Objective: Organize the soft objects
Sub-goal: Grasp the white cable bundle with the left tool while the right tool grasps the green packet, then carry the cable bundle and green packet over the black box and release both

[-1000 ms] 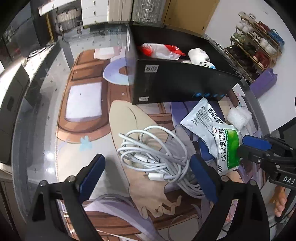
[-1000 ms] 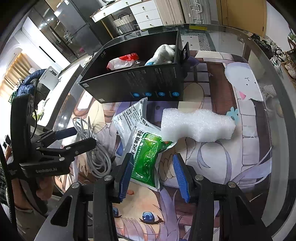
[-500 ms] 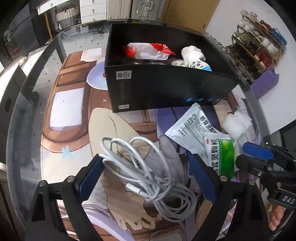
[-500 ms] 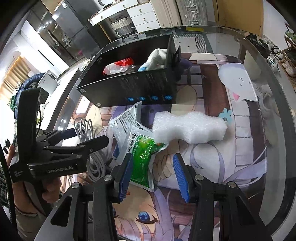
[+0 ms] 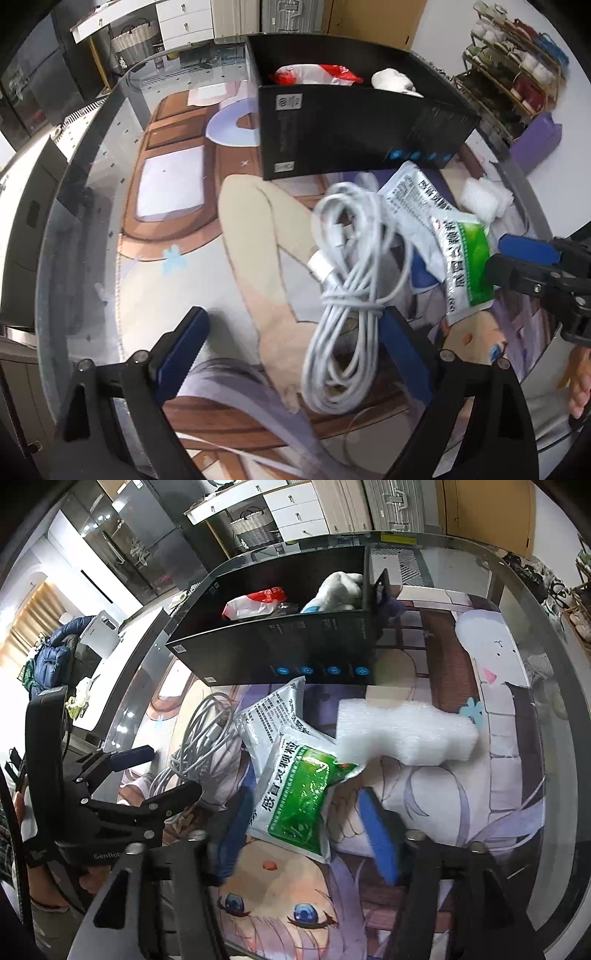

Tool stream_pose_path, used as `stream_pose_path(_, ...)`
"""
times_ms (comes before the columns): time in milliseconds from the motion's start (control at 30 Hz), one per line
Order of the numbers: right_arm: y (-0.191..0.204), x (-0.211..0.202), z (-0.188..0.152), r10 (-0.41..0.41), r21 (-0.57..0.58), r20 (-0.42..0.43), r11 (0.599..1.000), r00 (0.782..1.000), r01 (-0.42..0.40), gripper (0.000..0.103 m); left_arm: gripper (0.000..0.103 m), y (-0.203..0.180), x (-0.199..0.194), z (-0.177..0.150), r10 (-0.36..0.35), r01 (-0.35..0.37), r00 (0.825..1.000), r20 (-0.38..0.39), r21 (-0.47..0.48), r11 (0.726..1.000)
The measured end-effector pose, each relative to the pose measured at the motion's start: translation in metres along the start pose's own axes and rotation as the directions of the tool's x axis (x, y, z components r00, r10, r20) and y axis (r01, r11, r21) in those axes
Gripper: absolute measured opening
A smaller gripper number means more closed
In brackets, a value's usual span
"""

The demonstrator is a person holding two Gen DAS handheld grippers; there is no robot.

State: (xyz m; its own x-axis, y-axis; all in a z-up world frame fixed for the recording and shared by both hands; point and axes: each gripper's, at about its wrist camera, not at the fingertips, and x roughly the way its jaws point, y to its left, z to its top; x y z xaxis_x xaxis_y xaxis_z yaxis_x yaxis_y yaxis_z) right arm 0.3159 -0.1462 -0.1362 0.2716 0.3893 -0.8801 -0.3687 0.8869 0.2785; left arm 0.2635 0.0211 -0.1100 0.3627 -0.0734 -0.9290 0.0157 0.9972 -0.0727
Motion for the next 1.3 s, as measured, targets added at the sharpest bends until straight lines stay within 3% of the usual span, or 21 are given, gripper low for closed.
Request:
stream_pose_path(333,0.010,0.021,0.006,-0.051,0.006,-0.014,0.999,0.999,0.051,0.072,0.090,-0.009,0.003,0.007,0.011,-0.012,1.000,0.018,0.061,0.998)
stream_pose_path(600,0.030,0.036,0.005,-0.126,-0.081,-0.019,0.989,0.992,0.124,0.072,0.035,-0.014,-0.003,0.005,0.021,-0.027,0.999,0.048,0.127,0.991)
stream_pose_path(633,0.032,0.036,0.005,-0.136,-0.093,-0.017,0.987,0.991,0.134,0.069,0.034,-0.015,-0.004,0.003,0.024,-0.030,0.999,0.048,0.132,0.991)
stream_pose_path(733,0.037,0.036,0.002,-0.170,-0.120,-0.013,0.979,0.985,0.167,0.049,0.033,-0.014,-0.006,0.001,0.032,-0.039,0.998,0.052,0.140,0.989)
stream_pose_path(833,0.039,0.033,-0.001,-0.169,-0.131,-0.018,0.977,0.985,0.165,0.039,0.031,-0.015,-0.008,0.001,0.038,-0.046,0.998,0.054,0.140,0.989)
stream_pose_path(1300,0.041,-0.006,-0.006,-0.113,-0.155,0.037,0.981,0.993,0.118,0.034,0.030,-0.012,-0.026,0.000,0.001,-0.011,0.997,0.081,0.118,0.993)
